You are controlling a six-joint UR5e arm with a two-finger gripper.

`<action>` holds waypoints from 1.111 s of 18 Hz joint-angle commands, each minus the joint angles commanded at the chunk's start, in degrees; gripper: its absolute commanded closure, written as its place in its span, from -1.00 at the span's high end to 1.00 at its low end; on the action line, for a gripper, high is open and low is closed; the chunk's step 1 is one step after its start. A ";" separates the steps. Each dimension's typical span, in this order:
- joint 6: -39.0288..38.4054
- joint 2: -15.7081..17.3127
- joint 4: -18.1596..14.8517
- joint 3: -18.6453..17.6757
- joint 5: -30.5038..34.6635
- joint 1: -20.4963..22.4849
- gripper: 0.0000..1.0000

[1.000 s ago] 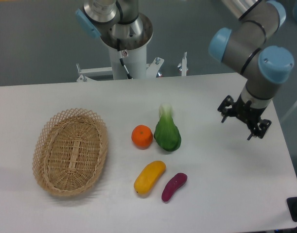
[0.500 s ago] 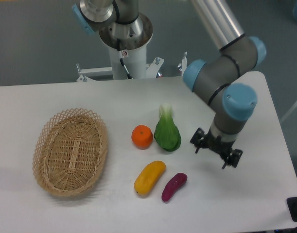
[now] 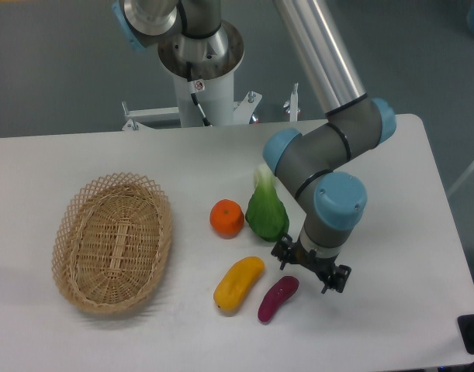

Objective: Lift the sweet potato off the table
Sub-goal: 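Move the open gripper down toward the purple sweet potato, then close the gripper on the end of the purple sweet potato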

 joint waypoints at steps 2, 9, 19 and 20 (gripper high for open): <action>-0.09 -0.70 0.00 0.09 0.09 -0.70 1.00; -0.88 -1.94 0.00 0.17 0.09 -1.76 0.10; -0.79 2.27 -0.09 -0.53 0.88 -1.50 -1.00; -0.79 3.15 -0.26 -0.53 0.88 -1.23 -1.00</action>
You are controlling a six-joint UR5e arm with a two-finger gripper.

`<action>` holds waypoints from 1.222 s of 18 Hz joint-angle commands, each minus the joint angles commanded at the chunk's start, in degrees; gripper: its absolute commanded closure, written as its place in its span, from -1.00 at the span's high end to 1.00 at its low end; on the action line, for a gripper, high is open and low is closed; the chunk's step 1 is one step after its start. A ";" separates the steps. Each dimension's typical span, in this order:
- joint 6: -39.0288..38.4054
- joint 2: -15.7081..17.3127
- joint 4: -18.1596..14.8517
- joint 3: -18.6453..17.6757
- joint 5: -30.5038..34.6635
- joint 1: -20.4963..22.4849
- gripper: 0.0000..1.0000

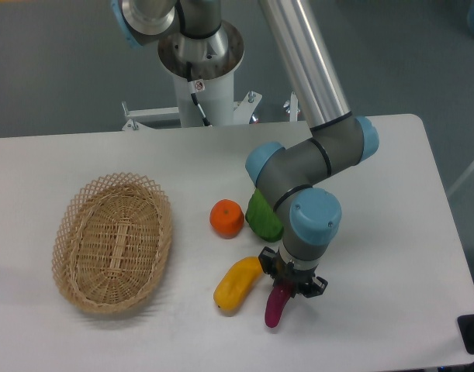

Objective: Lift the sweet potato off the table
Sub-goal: 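Close the gripper on the end of the purple sweet potato, then lift the held sweet potato up and away from the mango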

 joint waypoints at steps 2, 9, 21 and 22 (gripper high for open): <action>0.44 2.28 -0.53 -0.17 0.09 1.31 -1.00; 7.45 10.02 -5.00 -2.37 -0.09 8.08 -1.00; 14.76 12.58 -9.22 -2.29 -0.18 16.35 -1.00; 15.29 12.58 -9.49 -2.29 -0.09 16.61 -1.00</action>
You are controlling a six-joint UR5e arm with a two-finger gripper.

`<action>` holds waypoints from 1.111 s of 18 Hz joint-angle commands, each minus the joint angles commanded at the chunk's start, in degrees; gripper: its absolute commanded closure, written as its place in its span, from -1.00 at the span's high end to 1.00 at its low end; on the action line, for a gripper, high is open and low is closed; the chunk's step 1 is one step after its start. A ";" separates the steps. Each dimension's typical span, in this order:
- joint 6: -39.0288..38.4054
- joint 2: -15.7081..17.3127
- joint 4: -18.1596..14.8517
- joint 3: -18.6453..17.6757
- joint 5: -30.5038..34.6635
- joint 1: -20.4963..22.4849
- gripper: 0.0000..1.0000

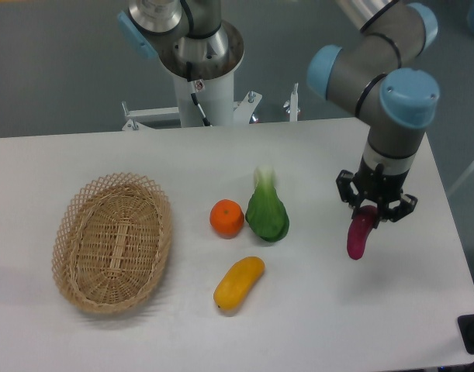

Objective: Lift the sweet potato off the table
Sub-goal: 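Lift the held sweet potato up and away from the mango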

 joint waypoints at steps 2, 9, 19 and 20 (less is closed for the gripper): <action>1.67 0.09 -0.09 0.17 0.00 1.23 -1.00; 6.07 -0.09 -0.44 0.79 0.53 3.25 -1.00; 9.14 -0.97 -1.05 2.37 3.07 2.82 -1.00; 9.15 -0.97 -1.32 2.29 3.69 2.82 -1.00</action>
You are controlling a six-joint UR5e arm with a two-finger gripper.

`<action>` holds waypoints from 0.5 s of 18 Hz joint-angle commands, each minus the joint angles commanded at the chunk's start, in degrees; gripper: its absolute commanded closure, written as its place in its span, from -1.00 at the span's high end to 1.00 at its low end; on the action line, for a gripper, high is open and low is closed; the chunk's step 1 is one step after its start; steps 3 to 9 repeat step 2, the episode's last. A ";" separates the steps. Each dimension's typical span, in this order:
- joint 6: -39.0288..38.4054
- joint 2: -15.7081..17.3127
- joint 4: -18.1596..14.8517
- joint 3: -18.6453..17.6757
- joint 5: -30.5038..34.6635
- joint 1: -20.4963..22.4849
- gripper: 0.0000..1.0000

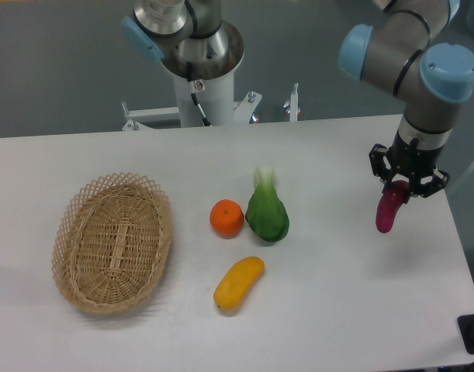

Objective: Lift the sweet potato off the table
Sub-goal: 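Lift the held sweet potato up and away from the mango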

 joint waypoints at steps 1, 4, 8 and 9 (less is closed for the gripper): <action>0.00 0.00 0.00 0.00 0.09 -0.09 -1.00; 0.00 0.00 0.00 0.00 0.18 -0.09 -1.00; 0.00 0.00 0.00 0.00 0.18 -0.09 -1.00; 0.00 0.00 0.00 0.00 0.18 -0.09 -1.00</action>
